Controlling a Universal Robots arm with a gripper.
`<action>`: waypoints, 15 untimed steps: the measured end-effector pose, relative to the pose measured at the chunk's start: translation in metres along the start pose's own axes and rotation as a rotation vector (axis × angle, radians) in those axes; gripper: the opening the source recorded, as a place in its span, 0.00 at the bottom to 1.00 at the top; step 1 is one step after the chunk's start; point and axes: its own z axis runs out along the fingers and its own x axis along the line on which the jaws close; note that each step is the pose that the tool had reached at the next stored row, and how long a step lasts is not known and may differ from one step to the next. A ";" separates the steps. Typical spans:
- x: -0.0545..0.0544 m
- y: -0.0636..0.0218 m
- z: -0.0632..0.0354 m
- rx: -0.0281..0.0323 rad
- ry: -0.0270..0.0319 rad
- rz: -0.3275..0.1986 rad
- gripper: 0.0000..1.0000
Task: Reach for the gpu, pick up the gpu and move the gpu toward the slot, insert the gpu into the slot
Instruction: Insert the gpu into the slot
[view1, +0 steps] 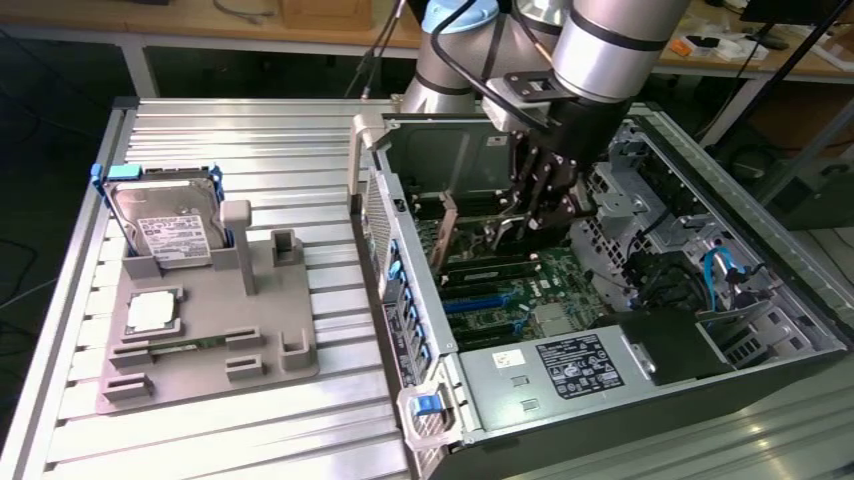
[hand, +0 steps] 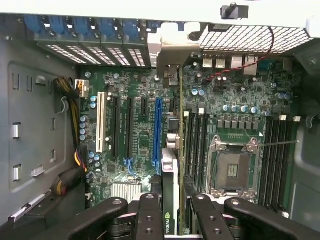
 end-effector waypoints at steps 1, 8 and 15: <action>0.000 0.0000 0.0014 0.0002 0.0001 0.004 0.27; 0.000 0.0012 0.0099 0.0001 0.0038 0.008 0.27; 0.000 0.0086 0.0176 0.0000 0.0044 0.008 0.27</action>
